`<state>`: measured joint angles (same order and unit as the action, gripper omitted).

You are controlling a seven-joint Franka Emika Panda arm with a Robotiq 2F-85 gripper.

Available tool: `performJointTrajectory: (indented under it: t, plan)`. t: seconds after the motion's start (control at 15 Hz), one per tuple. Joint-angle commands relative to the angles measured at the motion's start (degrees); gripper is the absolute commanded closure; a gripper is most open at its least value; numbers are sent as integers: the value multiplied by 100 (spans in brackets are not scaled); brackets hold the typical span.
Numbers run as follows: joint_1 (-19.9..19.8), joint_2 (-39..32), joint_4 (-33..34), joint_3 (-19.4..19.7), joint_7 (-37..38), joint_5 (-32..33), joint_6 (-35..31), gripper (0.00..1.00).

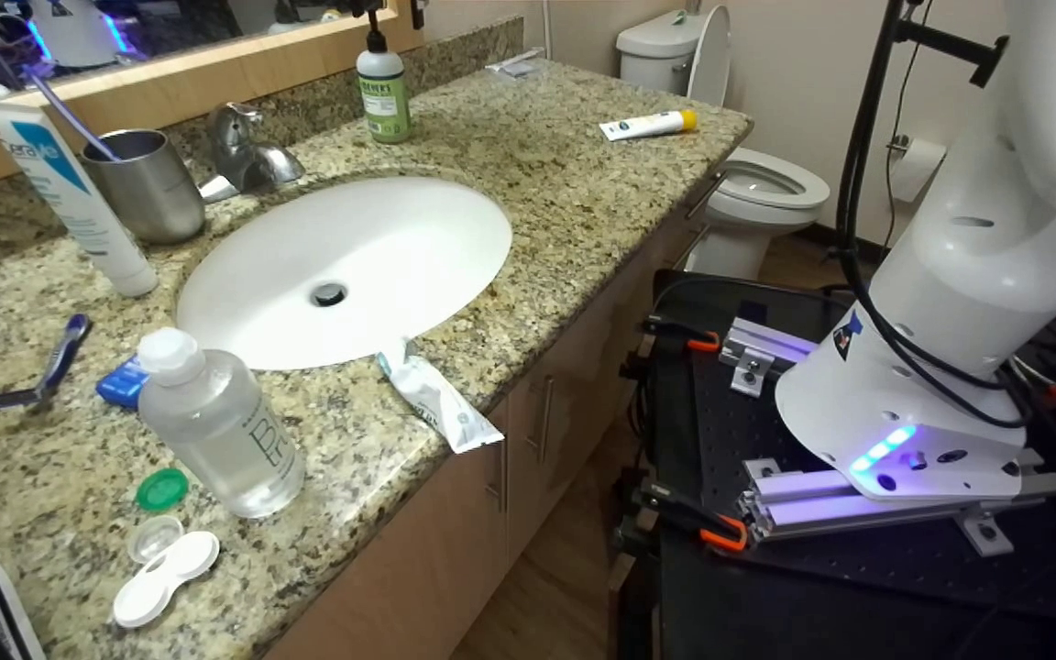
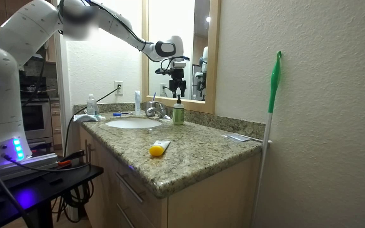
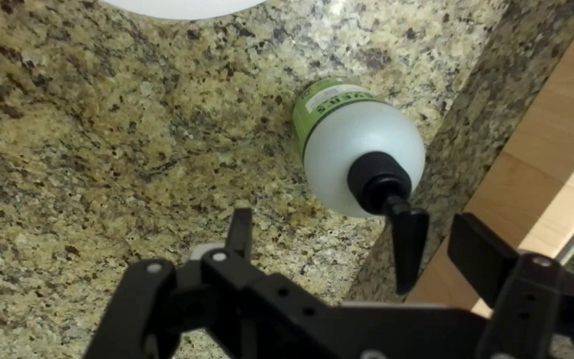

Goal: Put up the bottle and put it near the edge of of the countertop

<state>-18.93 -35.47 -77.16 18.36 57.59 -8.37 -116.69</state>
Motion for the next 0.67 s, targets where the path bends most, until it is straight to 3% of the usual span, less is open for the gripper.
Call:
performJointTrajectory:
  t: [0.0, 0.6]
  plan:
    - [-84, -16, 70, -85, -75, -43, 81, 25]
    - [-136, -16, 102, -159, -125, -180, 58, 88]
